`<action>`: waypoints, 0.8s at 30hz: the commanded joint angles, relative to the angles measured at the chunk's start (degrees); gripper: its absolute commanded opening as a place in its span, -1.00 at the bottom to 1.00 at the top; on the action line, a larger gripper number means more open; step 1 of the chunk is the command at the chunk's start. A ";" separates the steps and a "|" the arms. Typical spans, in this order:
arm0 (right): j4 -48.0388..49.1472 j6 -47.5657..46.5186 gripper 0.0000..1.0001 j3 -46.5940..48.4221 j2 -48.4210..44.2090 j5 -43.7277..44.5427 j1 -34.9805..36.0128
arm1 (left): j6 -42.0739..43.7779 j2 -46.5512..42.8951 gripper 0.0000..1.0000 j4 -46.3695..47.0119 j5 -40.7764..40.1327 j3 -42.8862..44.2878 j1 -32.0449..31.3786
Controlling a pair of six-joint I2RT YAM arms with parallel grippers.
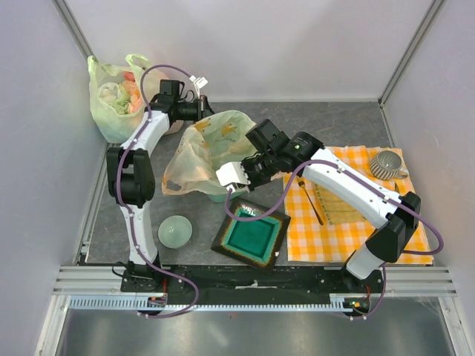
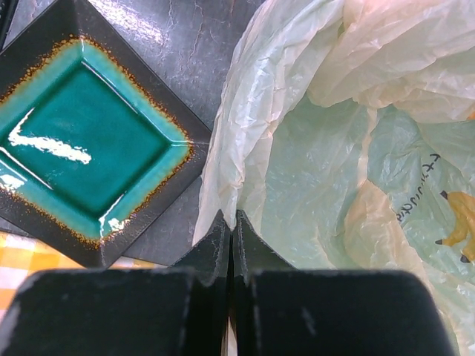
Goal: Put the trash bags into the trash bin
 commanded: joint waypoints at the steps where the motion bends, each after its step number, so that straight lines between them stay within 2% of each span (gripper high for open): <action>1: -0.49 -0.03 -1.00 0.60 -0.27 -1.46 -0.13 | 4.85 2.14 -0.97 -3.06 -4.86 1.91 0.63; 9: 1.18 1.64 -1.00 2.44 0.87 -3.13 -0.13 | 7.40 6.72 -0.97 -4.64 -10.21 1.56 -1.65; 14: 2.58 3.57 -1.00 4.99 2.54 -3.56 -0.13 | 8.90 5.58 -0.92 -5.44 -14.70 4.36 0.27; 15: 3.45 4.27 -1.00 5.34 2.80 -3.57 -0.13 | 8.46 5.23 -0.59 -5.61 -15.49 5.50 1.06; 18: 5.47 8.49 -1.00 6.49 3.68 -3.30 -0.13 | 8.28 3.82 0.06 -7.63 -17.42 11.65 5.10; 19: 5.83 9.63 -0.97 7.45 4.03 -3.30 -0.22 | 8.80 2.77 0.13 -8.16 -18.39 14.80 6.94; 20: 6.18 10.86 -0.93 7.98 4.91 -3.22 -0.31 | 9.33 2.15 0.35 -9.21 -19.18 16.13 7.13; 21: 6.62 13.05 -0.87 8.51 5.26 -2.87 -0.31 | 9.86 1.45 0.44 -9.83 -20.23 17.45 9.14; 24: 7.32 18.06 -0.51 10.79 6.67 -3.12 -0.83 | 13.26 -1.89 0.53 -12.11 -21.82 20.89 11.35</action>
